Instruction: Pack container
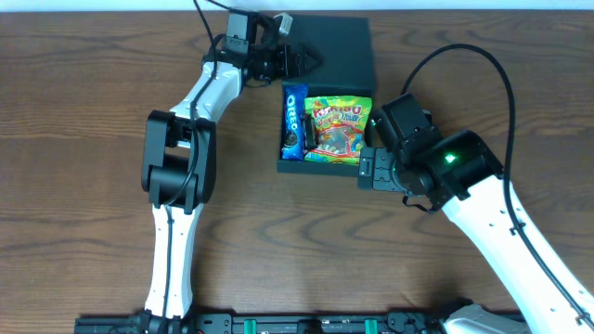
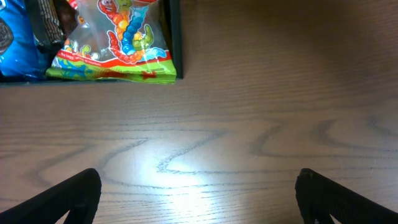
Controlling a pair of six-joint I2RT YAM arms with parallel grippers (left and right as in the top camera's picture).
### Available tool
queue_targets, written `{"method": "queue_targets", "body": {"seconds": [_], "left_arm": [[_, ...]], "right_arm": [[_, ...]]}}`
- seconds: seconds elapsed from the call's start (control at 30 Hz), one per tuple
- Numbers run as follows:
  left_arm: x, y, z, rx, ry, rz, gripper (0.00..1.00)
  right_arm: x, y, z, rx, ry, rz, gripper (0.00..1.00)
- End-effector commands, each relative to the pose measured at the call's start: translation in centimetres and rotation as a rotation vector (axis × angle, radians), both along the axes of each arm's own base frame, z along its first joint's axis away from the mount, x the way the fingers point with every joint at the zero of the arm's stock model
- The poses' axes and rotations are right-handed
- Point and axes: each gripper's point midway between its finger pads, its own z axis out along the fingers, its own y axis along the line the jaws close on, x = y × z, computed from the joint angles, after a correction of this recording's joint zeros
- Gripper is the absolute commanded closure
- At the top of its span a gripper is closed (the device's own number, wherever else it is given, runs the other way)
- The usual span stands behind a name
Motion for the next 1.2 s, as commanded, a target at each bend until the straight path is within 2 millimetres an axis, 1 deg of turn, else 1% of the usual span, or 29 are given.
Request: {"method": "queue_targets", "body": {"seconds": [0.0,0.1,0.2,0.27,0.43,0.6,0.7,0.77,0.87,0.93,1.07,1.17], "left_arm": [[0.2,-0.6,0.9,-0.017,-0.116,-0.087,0.05],[0.6,-0.7,1.5,-0.019,-0.166,-0.095,0.05],[1.0,-0.9,2.5,-0.044,-0.226,-0.115,0.05],[1.2,-1.1,3.6,-0.068,-0.285,-0.138,0.05],[0.7,-1.7,6.1,-0.118,-0.367,-0.219,0.04],[-0.1,-1.4,9.4,-0.085,-0.453,-0.252,0.04],[-0.2,-0.7,10.5,-0.009,-0.470,-0.226,0.05],[-1.0,-0.2,11.5,0.045,-0.508,-0.250,0.05],[-2.9,-0.3,13.3,0.083,-0.558,-0.311,0.05],[-3.5,-0.4,14.3,0.085,-0.565,-0.321,0.05],[-5.3,-0.5,15.0,0.097,-0.540,-0.356,0.05],[-6.6,-0.1,15.3,0.109,-0.506,-0.376,0.05]], "right_arm": [[0.1,-0.1,-0.1,-0.014,-0.010,-0.013,0.01],[0.2,-0.2,0.0,-0.020,-0.019,-0.016,0.01],[0.3,-0.3,0.0,-0.025,-0.023,-0.018,0.01],[0.4,-0.2,0.1,-0.023,-0.026,-0.018,0.01],[0.6,-0.1,0.0,-0.020,-0.032,-0.018,0.01],[0.9,0.0,0.2,-0.016,-0.045,-0.019,0.01],[1.0,-0.2,0.2,-0.025,-0.050,-0.023,0.01],[1.0,-0.2,0.2,-0.026,-0.051,-0.023,0.01],[1.2,-0.1,0.3,-0.022,-0.061,-0.024,0.01],[1.4,0.0,0.3,-0.018,-0.068,-0.024,0.01],[1.5,0.0,0.4,-0.018,-0.072,-0.024,0.01],[1.5,0.0,0.4,-0.018,-0.072,-0.025,0.01]]}}
